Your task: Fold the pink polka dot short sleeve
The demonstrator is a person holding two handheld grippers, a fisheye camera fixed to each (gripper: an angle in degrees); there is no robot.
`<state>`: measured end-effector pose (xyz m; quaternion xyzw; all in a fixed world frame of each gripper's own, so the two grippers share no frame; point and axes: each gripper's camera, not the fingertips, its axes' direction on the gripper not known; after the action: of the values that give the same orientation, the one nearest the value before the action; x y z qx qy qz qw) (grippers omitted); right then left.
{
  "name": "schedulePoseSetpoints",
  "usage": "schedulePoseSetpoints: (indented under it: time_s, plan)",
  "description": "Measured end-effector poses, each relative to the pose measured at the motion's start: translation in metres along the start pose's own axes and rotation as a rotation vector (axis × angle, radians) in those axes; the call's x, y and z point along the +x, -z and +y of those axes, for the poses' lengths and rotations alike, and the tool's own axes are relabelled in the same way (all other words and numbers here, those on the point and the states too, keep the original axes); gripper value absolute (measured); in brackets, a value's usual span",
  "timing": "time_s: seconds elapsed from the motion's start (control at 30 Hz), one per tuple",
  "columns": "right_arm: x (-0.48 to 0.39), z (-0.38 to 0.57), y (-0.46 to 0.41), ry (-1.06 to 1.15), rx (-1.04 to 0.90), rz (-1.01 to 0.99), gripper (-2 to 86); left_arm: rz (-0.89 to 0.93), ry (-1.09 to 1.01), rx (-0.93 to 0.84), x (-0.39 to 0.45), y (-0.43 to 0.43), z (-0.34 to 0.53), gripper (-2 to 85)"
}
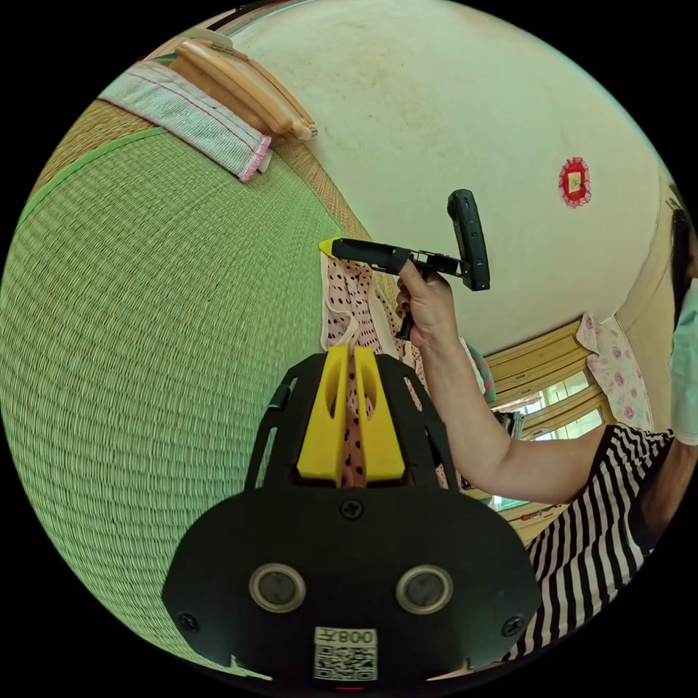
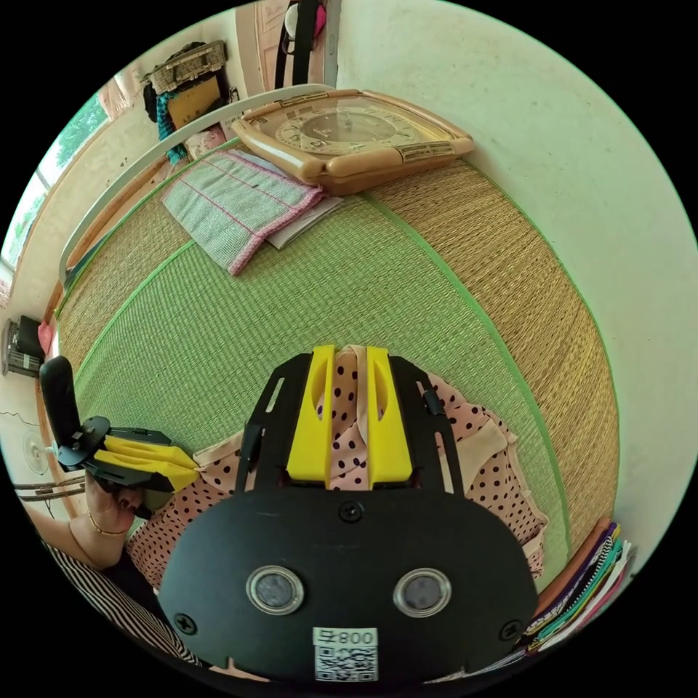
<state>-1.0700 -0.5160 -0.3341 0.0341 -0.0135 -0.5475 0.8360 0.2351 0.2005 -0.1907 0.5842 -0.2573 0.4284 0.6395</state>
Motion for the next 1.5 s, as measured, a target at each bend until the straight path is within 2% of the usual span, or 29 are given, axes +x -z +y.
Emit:
schedulePoseSetpoints:
  time_s: [0.33, 0.7, 1.0, 1.5]
  plan:
    - [0.028, 0.009, -0.002, -0.018, 0.026, -0.054, 3.4, 0.001, -0.011, -0.005, 0.011, -0.010, -0.012, 0.8]
    - [0.118, 0.055, 0.012, -0.117, 0.146, -0.334, 2.6, -0.029, -0.128, -0.024, 0.059, -0.028, -0.034, 0.8]
    - [0.192, 0.111, -0.006, -0.236, 0.186, -0.524, 2.7, -0.129, -0.279, -0.138, 0.121, -0.063, -0.056, 0.9]
    - [0.242, 0.180, -0.029, -0.343, 0.188, -0.550, 2.8, -0.201, -0.388, -0.337, 0.183, -0.111, -0.085, 2.2]
